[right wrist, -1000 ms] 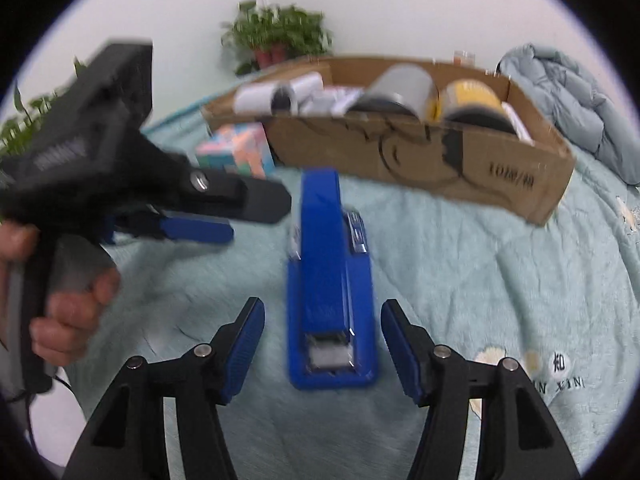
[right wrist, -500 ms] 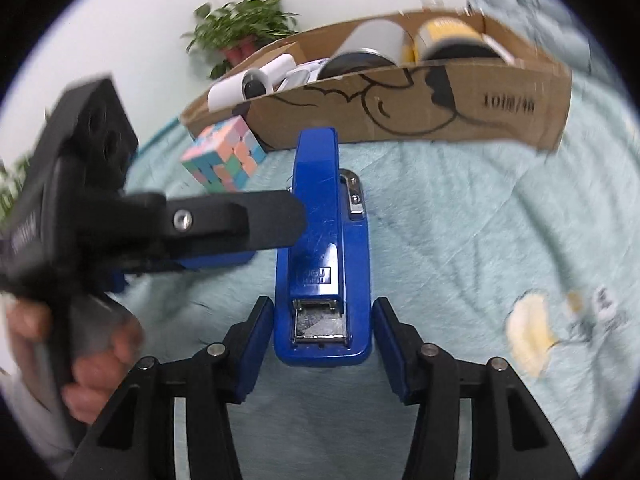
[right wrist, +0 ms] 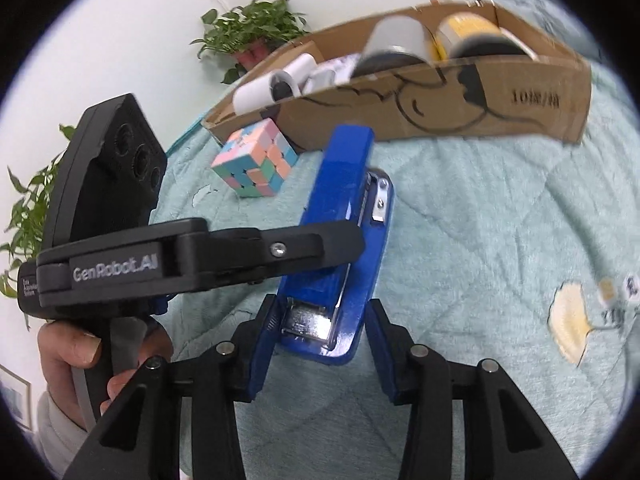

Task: Organize rigid objects
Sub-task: 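Grasp the blue stapler with the left tool, then lift the blue stapler and lower it into the box beside the cylinder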

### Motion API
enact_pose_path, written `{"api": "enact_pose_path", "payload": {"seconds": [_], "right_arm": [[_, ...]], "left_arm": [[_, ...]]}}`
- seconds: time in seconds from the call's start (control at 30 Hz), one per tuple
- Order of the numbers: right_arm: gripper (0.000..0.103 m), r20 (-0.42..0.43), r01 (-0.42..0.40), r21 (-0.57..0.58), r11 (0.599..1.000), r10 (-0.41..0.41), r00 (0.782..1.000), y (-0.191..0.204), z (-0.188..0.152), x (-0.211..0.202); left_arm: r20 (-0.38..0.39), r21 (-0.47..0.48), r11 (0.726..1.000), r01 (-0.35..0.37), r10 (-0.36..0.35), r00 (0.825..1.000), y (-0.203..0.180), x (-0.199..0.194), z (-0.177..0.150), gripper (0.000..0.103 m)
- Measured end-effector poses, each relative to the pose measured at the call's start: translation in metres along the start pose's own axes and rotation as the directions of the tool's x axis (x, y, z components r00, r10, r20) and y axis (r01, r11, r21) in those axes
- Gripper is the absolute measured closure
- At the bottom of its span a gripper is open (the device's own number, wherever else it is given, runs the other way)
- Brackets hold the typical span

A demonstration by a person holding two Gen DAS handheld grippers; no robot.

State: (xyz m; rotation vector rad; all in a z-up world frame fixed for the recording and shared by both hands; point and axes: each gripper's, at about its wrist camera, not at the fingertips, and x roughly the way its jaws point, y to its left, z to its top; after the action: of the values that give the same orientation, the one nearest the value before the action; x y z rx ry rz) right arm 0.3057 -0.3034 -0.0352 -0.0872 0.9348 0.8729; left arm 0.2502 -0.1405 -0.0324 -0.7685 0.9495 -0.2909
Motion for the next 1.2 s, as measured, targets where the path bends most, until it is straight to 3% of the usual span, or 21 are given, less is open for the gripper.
{"api": "enact_pose_path", "payload": {"seconds": [0.3,0.57,0.93,1.2], "right_arm": [[0.073,0.022,-0.01,-0.023,1.0,0.01,1.0,0.006,0.016,-0.002],[0.073,0.131,0.009,-0.116,0.993,0.007,0.991,0.028,0.044,-0.023],[0.073,0.223,0.015,-0.185,0.983,0.027,0.974,0.042,0.103,-0.035],[0.073,0.16,-0.039,-0.169,0.985,0.066,0.985,0.033,0.163,-0.004]], "left_arm": [[0.047,-0.003,1.0,0.003,-0.003,0.999,-0.006,-0.018,0.008,0.06],[0.16,0.07,0.998,-0.002,-0.009,0.987,-0.039,-0.058,0.034,0.06],[0.224,0.146,0.989,-0.031,-0.003,0.975,-0.057,-0.094,0.109,0.06],[0.199,0.127,0.986,-0.107,0.08,0.977,-0.041,-0.093,0.181,0.06]]}}
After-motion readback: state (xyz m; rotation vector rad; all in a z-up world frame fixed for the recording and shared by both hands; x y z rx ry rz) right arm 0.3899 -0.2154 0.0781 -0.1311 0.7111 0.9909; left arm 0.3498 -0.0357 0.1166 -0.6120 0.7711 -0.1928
